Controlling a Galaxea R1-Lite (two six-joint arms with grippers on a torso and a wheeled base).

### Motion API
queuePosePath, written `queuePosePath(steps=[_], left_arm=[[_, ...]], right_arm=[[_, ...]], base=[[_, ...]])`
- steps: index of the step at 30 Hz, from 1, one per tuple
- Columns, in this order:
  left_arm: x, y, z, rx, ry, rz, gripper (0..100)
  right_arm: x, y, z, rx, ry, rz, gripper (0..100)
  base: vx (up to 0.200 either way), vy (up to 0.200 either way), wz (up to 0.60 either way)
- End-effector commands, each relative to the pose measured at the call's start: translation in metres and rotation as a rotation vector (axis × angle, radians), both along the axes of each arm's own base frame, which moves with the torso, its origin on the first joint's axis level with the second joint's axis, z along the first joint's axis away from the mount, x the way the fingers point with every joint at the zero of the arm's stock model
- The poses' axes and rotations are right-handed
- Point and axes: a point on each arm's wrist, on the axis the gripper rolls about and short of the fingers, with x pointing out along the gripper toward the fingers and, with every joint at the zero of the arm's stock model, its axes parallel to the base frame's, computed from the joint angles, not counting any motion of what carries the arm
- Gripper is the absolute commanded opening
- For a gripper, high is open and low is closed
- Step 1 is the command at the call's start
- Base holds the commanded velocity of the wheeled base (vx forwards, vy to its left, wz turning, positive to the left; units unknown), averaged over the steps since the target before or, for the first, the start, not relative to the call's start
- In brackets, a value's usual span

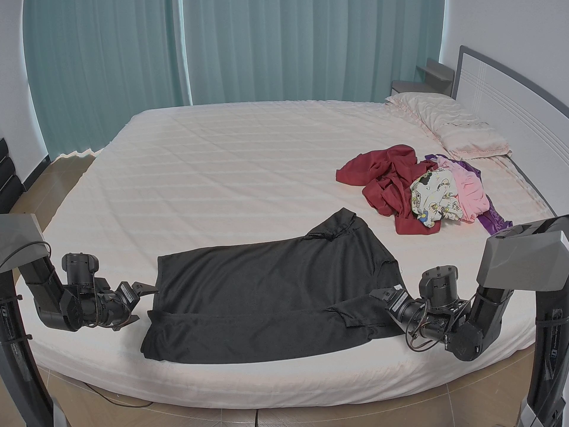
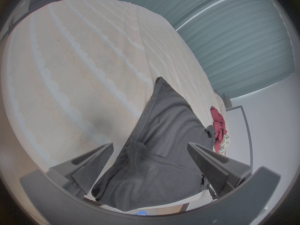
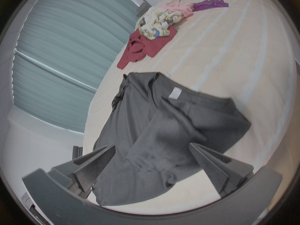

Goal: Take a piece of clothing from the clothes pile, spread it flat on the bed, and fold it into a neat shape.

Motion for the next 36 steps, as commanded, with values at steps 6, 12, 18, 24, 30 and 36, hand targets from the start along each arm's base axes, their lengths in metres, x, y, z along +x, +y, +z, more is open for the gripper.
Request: queuePosePath(steps=[6, 12, 18, 24, 30, 36], left_arm=[[0.001, 0.0, -0.001, 0.0, -0.002, 0.002, 100], [0.002, 0.001, 0.0, -0.001, -0.006, 0.003, 100], [0.002, 0.001, 0.0, 0.0, -0.007, 0.002, 100], [0.003, 0.001, 0.001, 0.003, -0.01, 0.002, 100], [0.003, 0.001, 0.001, 0.004, -0.01, 0.001, 100], [0.003, 0.001, 0.001, 0.004, -0.01, 0.001, 100]], right_arm=[[-0.005, -0.003, -0.012, -0.016, 0.029, -0.01, 100], [-0.001, -0.008, -0.013, -0.012, 0.011, -0.028, 100], [-0.002, -0.008, -0.021, -0.012, -0.036, -0.015, 100], [-0.004, -0.007, -0.021, -0.021, -0.032, -0.008, 100], [-0.005, -0.005, -0.018, -0.022, -0.034, -0.004, 100], [-0.004, -0.004, -0.02, -0.044, -0.035, -0.026, 100]], base=[[0.0, 0.0, 0.0], [0.0, 0.0, 0.0], [0.0, 0.0, 0.0], [0.0, 0.0, 0.0], [0.0, 0.0, 0.0], [0.0, 0.0, 0.0]])
